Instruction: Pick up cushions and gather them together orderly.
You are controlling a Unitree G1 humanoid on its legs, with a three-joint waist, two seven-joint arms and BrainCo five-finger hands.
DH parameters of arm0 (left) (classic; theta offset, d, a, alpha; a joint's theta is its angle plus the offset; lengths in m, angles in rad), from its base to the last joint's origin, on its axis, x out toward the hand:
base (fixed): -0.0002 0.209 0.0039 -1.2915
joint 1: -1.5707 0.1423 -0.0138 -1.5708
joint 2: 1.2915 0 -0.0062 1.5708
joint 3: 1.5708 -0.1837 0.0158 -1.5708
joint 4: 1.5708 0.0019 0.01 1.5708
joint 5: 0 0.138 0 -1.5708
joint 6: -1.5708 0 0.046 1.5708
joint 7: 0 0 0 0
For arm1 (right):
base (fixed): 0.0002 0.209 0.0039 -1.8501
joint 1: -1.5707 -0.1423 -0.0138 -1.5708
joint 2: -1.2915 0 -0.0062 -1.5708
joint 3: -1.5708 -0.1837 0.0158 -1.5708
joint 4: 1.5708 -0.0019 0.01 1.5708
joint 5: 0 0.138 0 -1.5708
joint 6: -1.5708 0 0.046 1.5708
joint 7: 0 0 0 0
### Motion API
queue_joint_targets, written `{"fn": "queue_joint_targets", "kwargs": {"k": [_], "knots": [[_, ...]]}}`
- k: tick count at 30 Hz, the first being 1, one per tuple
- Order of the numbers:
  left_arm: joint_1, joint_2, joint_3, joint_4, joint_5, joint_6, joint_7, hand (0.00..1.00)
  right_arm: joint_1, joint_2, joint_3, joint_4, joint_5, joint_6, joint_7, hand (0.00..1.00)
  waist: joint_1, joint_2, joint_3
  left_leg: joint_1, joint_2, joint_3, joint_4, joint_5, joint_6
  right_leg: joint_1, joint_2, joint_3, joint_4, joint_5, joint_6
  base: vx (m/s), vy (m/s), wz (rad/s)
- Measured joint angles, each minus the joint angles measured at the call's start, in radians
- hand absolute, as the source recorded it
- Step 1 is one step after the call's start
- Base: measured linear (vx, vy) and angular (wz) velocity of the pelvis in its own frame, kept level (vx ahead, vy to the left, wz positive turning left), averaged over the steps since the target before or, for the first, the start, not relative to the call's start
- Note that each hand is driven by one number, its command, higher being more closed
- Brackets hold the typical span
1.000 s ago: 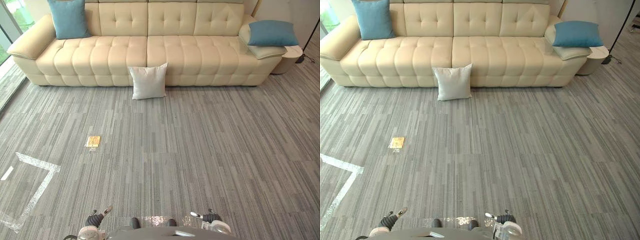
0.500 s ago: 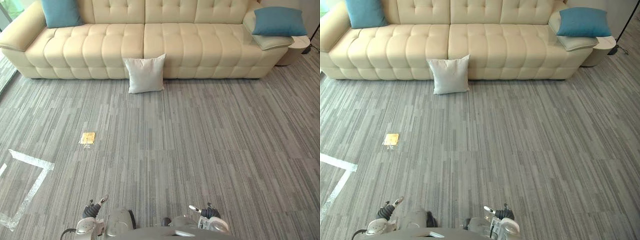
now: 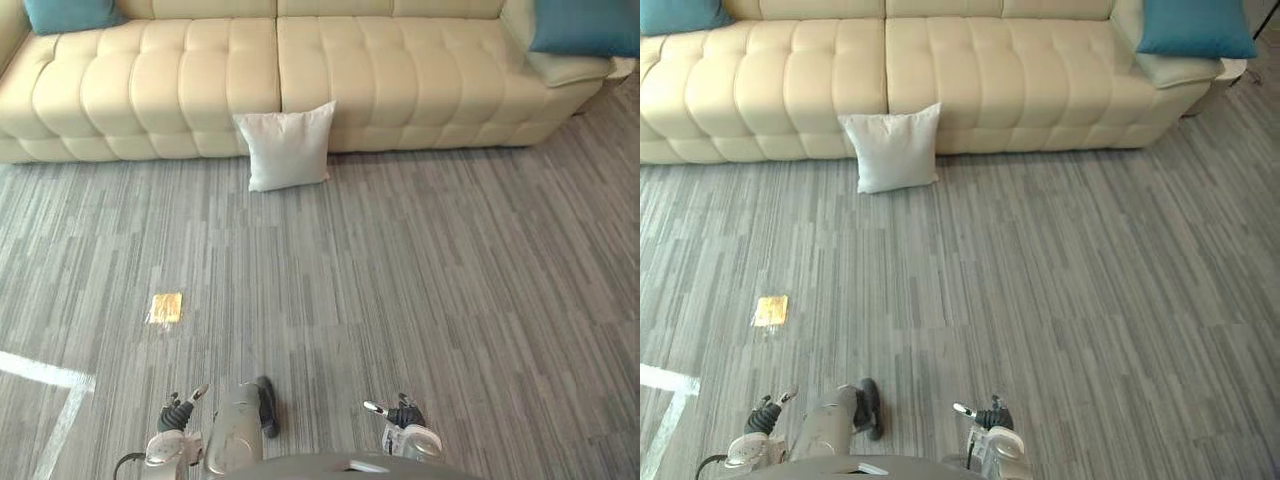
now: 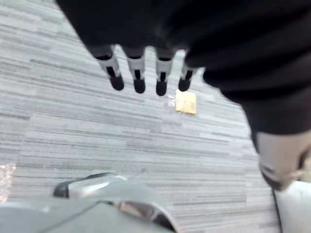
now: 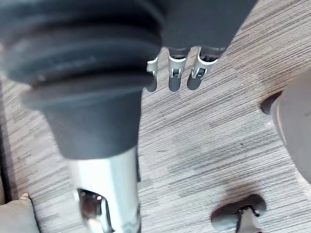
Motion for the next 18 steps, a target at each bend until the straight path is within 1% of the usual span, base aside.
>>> {"fn": "queue_joint_targets", "kwargs": {"k": [1, 2, 3, 4, 5, 6, 7, 8, 9, 10, 11, 12, 13, 14, 15, 16, 17, 18], "knots": [[-0.003, 0.008, -0.027, -0.004, -0.001, 0.000, 0.000, 0.00, 0.008, 0.002, -0.002, -0.003, 0.000, 0.001, 0.001, 0.00, -0.007, -0.001, -0.001, 0.077, -0.018, 0.000, -0.069, -0.044, -0.022, -0.083, -0.001, 0.006, 0.199, 0.080, 0.089, 0.35, 0.021, -0.14], [-0.005, 0.007, -0.035, -0.003, -0.004, 0.000, 0.000, 0.00, 0.015, -0.002, -0.003, -0.003, 0.000, 0.003, 0.001, 0.00, -0.017, 0.004, 0.001, 0.133, -0.024, -0.005, -0.118, -0.074, -0.037, -0.146, -0.004, -0.015, 0.341, 0.175, 0.097, 0.42, 0.015, -0.07], [-0.007, 0.009, -0.035, -0.002, -0.010, 0.001, 0.001, 0.00, 0.017, -0.001, 0.000, -0.001, 0.000, 0.005, 0.001, 0.00, -0.024, 0.004, 0.009, 0.160, -0.028, -0.004, -0.134, -0.080, -0.037, -0.184, -0.015, -0.026, 0.432, 0.204, 0.093, 0.32, -0.037, -0.07], [-0.009, 0.006, -0.035, -0.001, -0.021, 0.005, 0.002, 0.00, 0.019, -0.002, 0.008, -0.008, -0.001, 0.006, 0.003, 0.00, -0.028, 0.008, 0.016, 0.217, -0.028, -0.002, -0.150, -0.098, -0.042, -0.271, -0.018, -0.061, 0.605, 0.120, 0.062, 0.32, -0.079, -0.20], [-0.017, -0.007, -0.034, -0.003, -0.036, 0.005, 0.004, 0.00, 0.026, -0.003, 0.008, -0.049, -0.001, 0.006, 0.002, 0.00, -0.030, 0.021, 0.026, 0.294, -0.019, 0.003, -0.181, -0.117, -0.056, -0.347, -0.011, -0.118, 0.711, 0.017, 0.004, 0.32, -0.091, -0.25], [-0.017, -0.018, -0.034, -0.003, -0.039, 0.005, 0.004, 0.00, 0.039, -0.005, 0.008, -0.073, -0.003, 0.003, 0.002, 0.00, -0.032, 0.031, 0.030, 0.333, -0.007, 0.007, -0.197, -0.124, -0.063, -0.379, -0.006, -0.153, 0.733, -0.028, -0.016, 0.35, -0.104, -0.27], [-0.019, -0.039, -0.036, -0.002, -0.039, 0.005, 0.002, 0.00, 0.044, -0.010, 0.010, -0.107, -0.013, 0.000, 0.002, 0.00, -0.036, 0.050, 0.033, 0.391, 0.020, 0.015, -0.221, -0.142, -0.077, -0.449, 0.012, -0.211, 0.726, -0.096, -0.027, 0.33, -0.136, -0.14], [-0.020, -0.055, -0.037, -0.001, -0.039, 0.005, 0.001, 0.00, 0.045, -0.011, 0.011, -0.126, -0.019, -0.004, 0.003, 0.00, -0.047, 0.055, 0.033, 0.431, 0.041, 0.017, -0.237, -0.154, -0.100, -0.518, 0.021, -0.258, 0.664, -0.142, -0.022, 0.35, -0.158, -0.04], [-0.023, -0.062, -0.039, 0.000, -0.039, 0.005, 0.000, 0.00, 0.044, -0.009, 0.011, -0.131, -0.020, -0.006, 0.003, 0.00, -0.055, 0.054, 0.034, 0.451, 0.049, 0.015, -0.245, -0.161, -0.112, -0.551, 0.023, -0.278, 0.611, -0.154, -0.020, 0.39, -0.212, 0.07], [-0.032, -0.072, -0.038, 0.010, -0.038, 0.004, -0.001, 0.00, 0.044, -0.012, 0.008, -0.131, -0.018, -0.009, 0.005, 0.00, -0.057, 0.052, 0.035, 0.490, 0.063, 0.017, -0.256, -0.169, -0.123, -0.596, 0.039, -0.306, 0.483, -0.155, -0.024, 0.46, -0.272, 0.15], [-0.041, -0.073, -0.034, 0.030, -0.038, 0.005, 0.000, 0.00, 0.043, -0.012, 0.010, -0.130, -0.020, -0.008, 0.005, 0.00, -0.063, 0.052, 0.035, 0.532, 0.072, 0.012, -0.278, -0.171, -0.125, -0.605, 0.056, -0.313, 0.303, -0.131, -0.036, 0.62, -0.370, 0.23], [-0.044, -0.074, -0.034, 0.033, -0.035, 0.004, 0.000, 0.00, 0.044, -0.011, 0.013, -0.130, -0.020, -0.007, 0.004, 0.00, -0.066, 0.050, 0.034, 0.549, 0.072, 0.003, -0.281, -0.172, -0.127, -0.595, 0.070, -0.312, 0.186, -0.092, -0.031, 0.56, -0.321, 0.41], [-0.059, -0.084, -0.031, 0.054, -0.035, 0.005, 0.000, 0.00, 0.034, -0.017, 0.010, -0.127, -0.015, -0.008, 0.009, 0.00, -0.070, 0.071, 0.042, 0.584, 0.092, -0.039, -0.286, -0.180, -0.145, -0.555, 0.094, -0.321, 0.119, 0.050, -0.109, 0.48, -0.232, 0.28], [-0.072, -0.095, -0.029, 0.062, -0.034, 0.005, -0.001, 0.00, 0.015, -0.029, 0.010, -0.119, -0.022, -0.006, 0.010, 0.00, -0.057, 0.088, 0.045, 0.577, 0.097, -0.061, -0.294, -0.176, -0.147, -0.550, 0.098, -0.331, 0.117, 0.042, -0.122, 0.38, -0.161, 0.29], [-0.098, -0.123, -0.027, 0.058, -0.033, 0.002, -0.002, 0.00, -0.008, -0.038, 0.006, -0.119, -0.029, -0.006, 0.016, 0.00, -0.057, 0.099, 0.060, 0.546, 0.065, -0.110, -0.317, -0.160, -0.146, -0.551, 0.089, -0.318, 0.133, 0.020, -0.125, 0.39, -0.212, 0.18], [-0.111, -0.151, -0.026, 0.059, -0.026, 0.000, -0.001, 0.00, -0.013, -0.042, 0.007, -0.119, -0.036, -0.005, 0.021, 0.00, -0.057, 0.104, 0.068, 0.514, 0.041, -0.129, -0.345, -0.086, -0.147, -0.548, 0.084, -0.311, 0.150, -0.007, -0.129, 0.31, -0.205, 0.25], [-0.112, -0.154, -0.026, 0.059, -0.022, -0.003, -0.001, 0.00, -0.012, -0.039, 0.007, -0.119, -0.037, -0.003, 0.022, 0.00, -0.056, 0.110, 0.065, 0.521, 0.044, -0.118, -0.339, -0.072, -0.147, -0.541, 0.082, -0.312, 0.163, -0.030, -0.128, 0.30, -0.217, 0.30], [-0.115, -0.161, -0.027, 0.062, -0.013, -0.004, -0.002, 0.00, -0.004, -0.042, 0.010, -0.119, -0.037, -0.002, 0.024, 0.00, -0.067, 0.113, 0.065, 0.543, 0.052, -0.146, -0.343, -0.047, -0.146, -0.514, 0.080, -0.324, 0.178, -0.079, -0.119, 0.23, -0.149, 0.37]]}}
